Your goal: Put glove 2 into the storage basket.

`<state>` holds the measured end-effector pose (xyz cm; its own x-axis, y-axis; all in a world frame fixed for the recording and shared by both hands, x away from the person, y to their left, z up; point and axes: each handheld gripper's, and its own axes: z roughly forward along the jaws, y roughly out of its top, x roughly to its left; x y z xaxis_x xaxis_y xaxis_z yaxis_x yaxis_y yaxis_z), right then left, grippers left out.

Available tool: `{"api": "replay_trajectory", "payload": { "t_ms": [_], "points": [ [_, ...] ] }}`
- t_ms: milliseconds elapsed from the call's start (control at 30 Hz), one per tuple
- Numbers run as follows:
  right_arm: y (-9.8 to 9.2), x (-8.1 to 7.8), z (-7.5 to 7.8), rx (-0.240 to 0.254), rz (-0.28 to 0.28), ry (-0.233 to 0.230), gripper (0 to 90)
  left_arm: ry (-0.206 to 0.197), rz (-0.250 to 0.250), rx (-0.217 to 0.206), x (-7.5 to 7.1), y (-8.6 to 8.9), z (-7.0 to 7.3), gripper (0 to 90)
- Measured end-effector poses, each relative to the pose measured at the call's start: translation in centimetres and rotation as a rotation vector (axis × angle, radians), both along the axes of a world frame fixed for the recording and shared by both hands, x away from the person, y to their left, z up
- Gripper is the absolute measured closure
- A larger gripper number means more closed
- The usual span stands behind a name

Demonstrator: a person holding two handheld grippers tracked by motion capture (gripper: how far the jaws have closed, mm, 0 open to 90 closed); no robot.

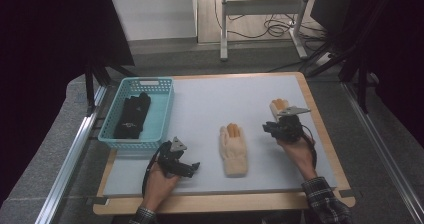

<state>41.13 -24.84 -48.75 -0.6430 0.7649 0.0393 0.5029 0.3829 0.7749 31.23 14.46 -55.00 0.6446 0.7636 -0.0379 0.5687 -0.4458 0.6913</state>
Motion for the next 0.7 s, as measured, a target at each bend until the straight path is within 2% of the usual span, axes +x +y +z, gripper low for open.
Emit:
{"api": "replay_trajectory", "payload": {
  "t_ms": [167, 333, 400, 467, 700],
  "points": [
    [-4.1, 1.1, 0.5, -0.028, -0.115, 0.003, 78.0, 0.0, 0.001, 0.0, 0.0, 0.0, 0.0, 0.9],
    [-7.5, 1.7, 0.8, -0.05, -0.221, -0.003, 77.9, 0.001, -0.001, 0.0, 0.0, 0.0, 0.0, 0.9],
    [-8.6, 1.9, 0.7, -0.043, -0.251, 0.004, 75.5, 0.001, 0.0, 0.0, 0.0, 0.0, 0.0, 0.9],
    [-9.2, 2.0, 0.4, -0.044, -0.27, 0.015, 70.3, 0.001, 0.0, 0.0, 0.0, 0.0, 0.0, 0.9],
    [-9.4, 2.6, -1.4, -0.058, -0.283, 0.05, 65.9, 0.0, 0.001, 0.0, 0.0, 0.0, 0.0, 0.9]
  ]
}}
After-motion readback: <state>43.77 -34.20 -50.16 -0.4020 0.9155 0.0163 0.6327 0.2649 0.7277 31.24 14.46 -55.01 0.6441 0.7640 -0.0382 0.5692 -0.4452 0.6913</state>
